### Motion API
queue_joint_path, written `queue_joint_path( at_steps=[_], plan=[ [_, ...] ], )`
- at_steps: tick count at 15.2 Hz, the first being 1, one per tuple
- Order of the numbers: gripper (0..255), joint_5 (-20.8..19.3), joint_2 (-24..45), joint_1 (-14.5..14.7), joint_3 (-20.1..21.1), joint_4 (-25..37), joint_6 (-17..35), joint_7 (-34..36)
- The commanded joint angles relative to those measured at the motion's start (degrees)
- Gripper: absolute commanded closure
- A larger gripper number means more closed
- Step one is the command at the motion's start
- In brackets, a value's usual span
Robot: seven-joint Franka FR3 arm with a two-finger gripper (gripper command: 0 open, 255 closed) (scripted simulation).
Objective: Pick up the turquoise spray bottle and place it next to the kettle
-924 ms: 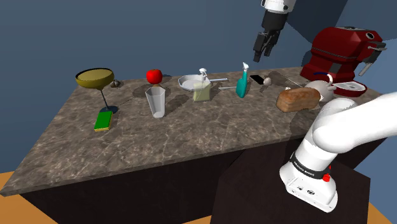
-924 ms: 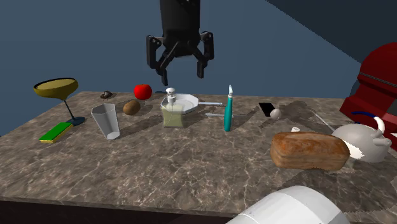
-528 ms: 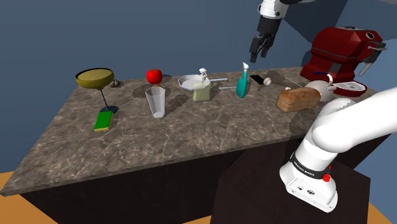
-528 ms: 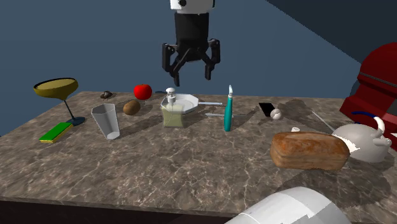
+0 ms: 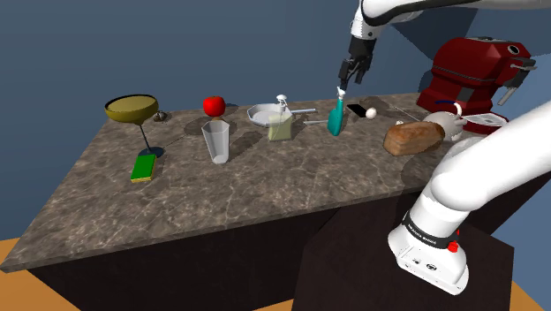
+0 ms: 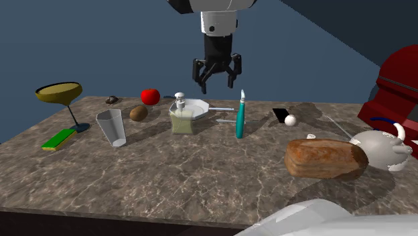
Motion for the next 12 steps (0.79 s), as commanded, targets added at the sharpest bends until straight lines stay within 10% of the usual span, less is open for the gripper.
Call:
queue_joint_path(
  at_steps=[1,12],
  plan=[
    [0,-0.3,3.1,-0.6,-1.6,1.0,2.3,-1.0],
    [0,3.5,23.9,-3.3,-9.6,12.9,11.6,-8.1]
  ],
)
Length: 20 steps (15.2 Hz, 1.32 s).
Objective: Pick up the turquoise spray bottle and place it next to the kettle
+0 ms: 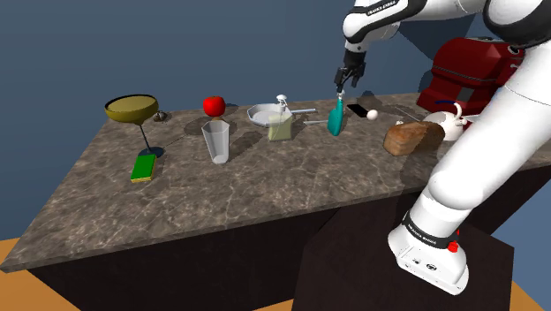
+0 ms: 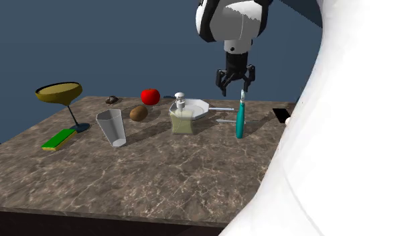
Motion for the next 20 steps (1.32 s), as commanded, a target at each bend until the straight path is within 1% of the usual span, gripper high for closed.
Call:
queue_joint_path(
  at_steps=[1,6,7,14,20],
  plan=[
    [0,1.5,4.4,-0.8,-1.4,2.9,1.4,-1.9],
    [0,6.2,14.9,-3.4,-3.5,11.2,3.2,-5.8],
    [0,6.6,15.7,-3.7,-3.5,11.8,3.2,-6.1],
    [0,8.0,18.4,-4.3,-3.3,9.3,8.3,-7.0],
    [0,8.0,18.4,-4.3,-3.3,9.3,8.3,-7.0]
  ],
)
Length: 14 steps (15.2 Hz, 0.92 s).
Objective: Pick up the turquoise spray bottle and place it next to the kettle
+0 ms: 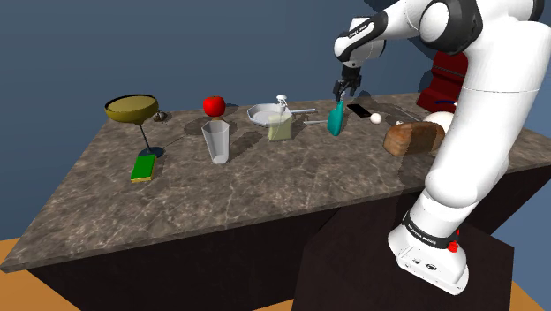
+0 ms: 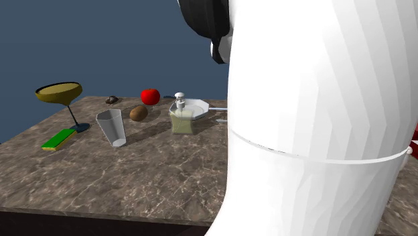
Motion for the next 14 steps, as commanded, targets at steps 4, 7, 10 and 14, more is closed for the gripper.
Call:
queue_joint_path(
  at_steps=[4,7,10,14],
  plan=[
    [255,0.0,0.0,0.0,0.0,0.0,0.0,0.0],
    [255,0.0,0.0,0.0,0.0,0.0,0.0,0.0],
    [255,0.0,0.0,0.0,0.0,0.0,0.0,0.0],
    [255,-0.3,-0.6,0.1,-0.1,0.9,-1.4,0.1]
  ],
)
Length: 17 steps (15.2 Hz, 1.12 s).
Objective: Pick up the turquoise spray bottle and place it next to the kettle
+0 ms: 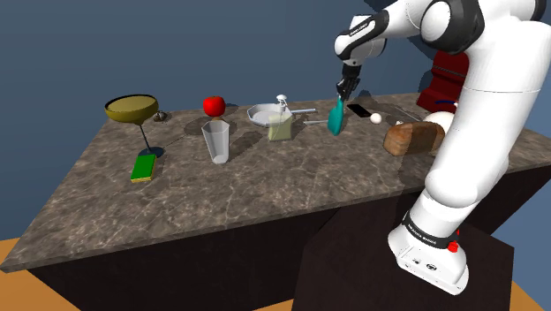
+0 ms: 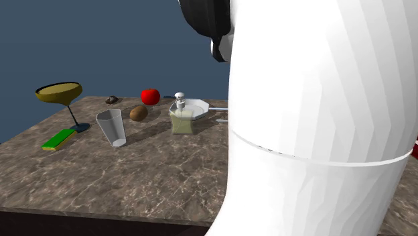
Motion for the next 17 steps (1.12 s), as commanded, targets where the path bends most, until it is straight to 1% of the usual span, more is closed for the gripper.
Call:
queue_joint_path(
  at_steps=[1,17],
  plan=[
    [255,-0.2,-0.4,0.1,0.0,0.9,-1.2,0.1],
    [255,-1.6,-3.1,0.3,-0.4,10.0,-12.9,0.6]
  ],
)
